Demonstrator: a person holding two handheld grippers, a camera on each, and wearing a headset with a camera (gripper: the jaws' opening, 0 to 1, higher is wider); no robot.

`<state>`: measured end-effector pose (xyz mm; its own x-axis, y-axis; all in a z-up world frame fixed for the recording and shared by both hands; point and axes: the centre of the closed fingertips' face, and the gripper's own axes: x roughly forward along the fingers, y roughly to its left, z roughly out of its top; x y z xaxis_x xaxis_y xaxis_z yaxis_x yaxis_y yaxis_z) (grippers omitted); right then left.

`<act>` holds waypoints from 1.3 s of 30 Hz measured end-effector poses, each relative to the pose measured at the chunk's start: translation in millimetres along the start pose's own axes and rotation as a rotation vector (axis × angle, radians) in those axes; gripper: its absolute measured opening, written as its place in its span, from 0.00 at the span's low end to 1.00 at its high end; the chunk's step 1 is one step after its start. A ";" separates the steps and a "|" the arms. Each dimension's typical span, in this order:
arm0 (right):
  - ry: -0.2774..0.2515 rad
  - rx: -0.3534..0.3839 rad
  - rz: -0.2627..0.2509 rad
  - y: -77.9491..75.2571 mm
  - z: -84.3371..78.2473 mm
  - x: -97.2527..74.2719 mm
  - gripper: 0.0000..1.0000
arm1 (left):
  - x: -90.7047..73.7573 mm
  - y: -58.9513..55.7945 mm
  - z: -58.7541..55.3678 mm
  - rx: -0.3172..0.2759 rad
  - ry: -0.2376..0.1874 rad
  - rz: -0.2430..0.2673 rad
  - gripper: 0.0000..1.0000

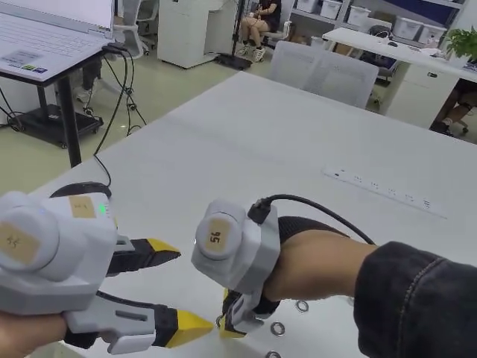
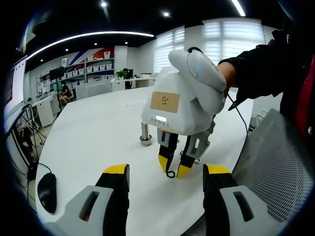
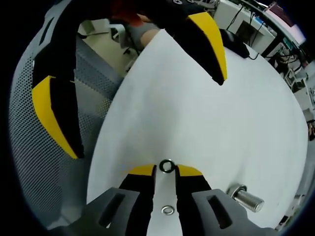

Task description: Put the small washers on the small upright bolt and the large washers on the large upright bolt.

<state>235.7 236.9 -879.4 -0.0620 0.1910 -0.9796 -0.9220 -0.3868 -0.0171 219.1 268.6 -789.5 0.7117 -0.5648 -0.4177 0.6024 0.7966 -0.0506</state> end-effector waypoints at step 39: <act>-0.006 0.031 -0.005 -0.6 0.1 -0.9 0.13 | -0.1 0.8 -0.3 0.005 0.001 -0.003 0.59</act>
<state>236.2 237.0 -878.5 -0.0597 0.1981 -0.9784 -0.9337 -0.3577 -0.0155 219.4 269.3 -789.8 0.7097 -0.5667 -0.4186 0.6059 0.7941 -0.0477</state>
